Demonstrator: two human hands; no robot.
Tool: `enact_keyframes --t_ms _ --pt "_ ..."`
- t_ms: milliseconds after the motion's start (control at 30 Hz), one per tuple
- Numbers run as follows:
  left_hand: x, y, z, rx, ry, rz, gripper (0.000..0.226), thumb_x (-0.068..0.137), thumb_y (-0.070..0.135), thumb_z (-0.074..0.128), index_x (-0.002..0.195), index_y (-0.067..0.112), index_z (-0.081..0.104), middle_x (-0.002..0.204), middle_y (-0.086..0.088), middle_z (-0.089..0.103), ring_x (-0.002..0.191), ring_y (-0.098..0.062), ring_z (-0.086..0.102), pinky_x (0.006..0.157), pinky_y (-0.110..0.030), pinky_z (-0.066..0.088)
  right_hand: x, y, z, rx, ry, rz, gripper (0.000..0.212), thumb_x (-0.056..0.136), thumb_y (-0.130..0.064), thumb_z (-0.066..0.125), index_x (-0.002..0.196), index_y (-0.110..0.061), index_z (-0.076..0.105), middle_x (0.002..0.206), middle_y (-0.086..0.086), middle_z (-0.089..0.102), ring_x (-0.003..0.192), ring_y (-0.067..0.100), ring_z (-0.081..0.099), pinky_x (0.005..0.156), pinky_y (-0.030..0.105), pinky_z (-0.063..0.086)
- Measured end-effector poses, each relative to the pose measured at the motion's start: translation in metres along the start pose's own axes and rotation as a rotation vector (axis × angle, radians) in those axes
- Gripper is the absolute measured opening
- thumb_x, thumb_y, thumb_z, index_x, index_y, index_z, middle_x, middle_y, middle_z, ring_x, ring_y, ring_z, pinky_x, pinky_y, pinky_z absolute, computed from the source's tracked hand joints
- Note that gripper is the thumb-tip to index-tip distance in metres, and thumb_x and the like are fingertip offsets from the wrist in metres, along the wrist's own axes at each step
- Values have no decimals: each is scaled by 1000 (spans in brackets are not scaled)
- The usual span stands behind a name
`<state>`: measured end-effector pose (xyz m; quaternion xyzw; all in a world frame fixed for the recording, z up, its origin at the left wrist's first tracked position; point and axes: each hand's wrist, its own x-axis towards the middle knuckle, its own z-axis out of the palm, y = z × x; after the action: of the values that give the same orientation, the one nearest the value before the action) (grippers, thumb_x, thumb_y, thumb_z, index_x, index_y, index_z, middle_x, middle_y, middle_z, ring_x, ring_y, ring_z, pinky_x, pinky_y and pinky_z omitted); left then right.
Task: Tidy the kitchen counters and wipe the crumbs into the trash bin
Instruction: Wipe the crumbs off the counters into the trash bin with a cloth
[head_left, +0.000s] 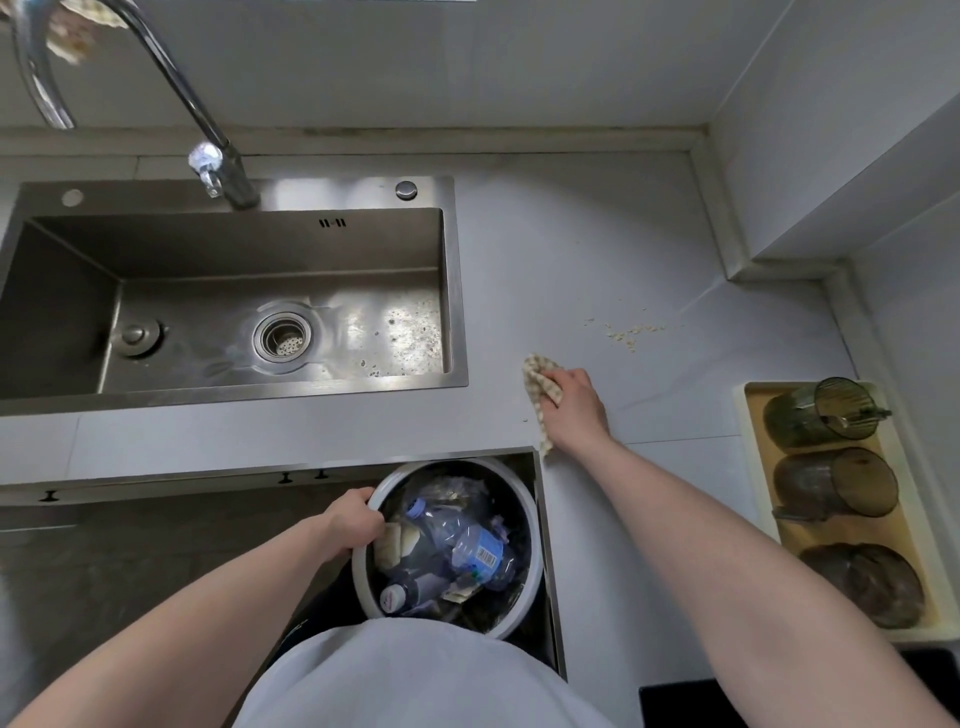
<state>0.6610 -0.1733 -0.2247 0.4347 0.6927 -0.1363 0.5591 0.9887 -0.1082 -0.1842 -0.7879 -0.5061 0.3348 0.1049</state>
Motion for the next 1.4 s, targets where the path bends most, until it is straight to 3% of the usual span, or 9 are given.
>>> enact_keyframes --t_ms 133,300,500,800,933,1000,1100,1233,1400 --pt "-3 2 1 4 6 2 39 77 6 61 112 24 65 98 -8 72 89 -26 70 75 -38 62 -21 -17 14 -5 -169 -38 48 90 -10 61 131 -35 59 124 -7 61 107 20 62 92 36 52" --pt "-8 6 -1 10 0 -4 35 80 6 59 111 22 65 100 -9 71 90 -27 69 68 -33 59 -90 -41 41 -60 -806 -103 32 87 -19 65 117 -30 68 90 -10 67 76 12 65 65 27 56" --pt "-10 7 -3 19 -12 12 37 78 5 58 110 24 66 100 -10 71 91 -27 69 77 -40 62 -71 -33 21 291 -482 1 19 88 -17 68 104 -27 71 90 -8 70 86 15 67 77 29 52" --pt "-9 9 -3 7 -32 2 37 83 5 59 115 23 63 101 -8 71 91 -23 68 66 -30 56 41 8 -102 332 429 111 24 90 -10 62 111 -12 71 99 3 69 88 15 57 73 18 36" --pt "-4 5 -1 10 -8 -3 38 80 8 60 112 27 66 98 -5 73 89 -23 70 73 -36 62 86 36 -132 197 466 146 35 87 -4 61 119 -16 71 106 7 70 93 26 64 77 27 50" --pt "-3 4 1 2 8 -5 35 79 8 60 109 27 67 96 -4 73 88 -22 70 76 -36 61 107 52 -138 87 447 170 41 85 -8 65 124 -19 69 116 13 70 107 34 64 91 36 54" --pt "-1 3 1 -4 7 -17 34 79 7 58 107 25 68 96 -6 73 88 -23 69 75 -37 60 124 69 -135 -66 303 282 56 87 -6 62 142 -20 57 146 17 52 137 36 45 116 36 35" --pt "2 3 2 1 9 -22 35 79 7 57 108 23 67 96 -7 73 88 -24 70 74 -38 60 123 77 -116 -207 125 276 75 90 -2 53 158 -26 29 169 4 13 154 32 14 124 37 16" --pt "0 6 2 -19 11 -30 32 80 7 61 107 23 67 94 -6 73 86 -23 69 67 -31 55 120 45 -82 -158 121 82 72 90 2 46 155 -30 38 169 -2 15 156 28 8 123 33 14"
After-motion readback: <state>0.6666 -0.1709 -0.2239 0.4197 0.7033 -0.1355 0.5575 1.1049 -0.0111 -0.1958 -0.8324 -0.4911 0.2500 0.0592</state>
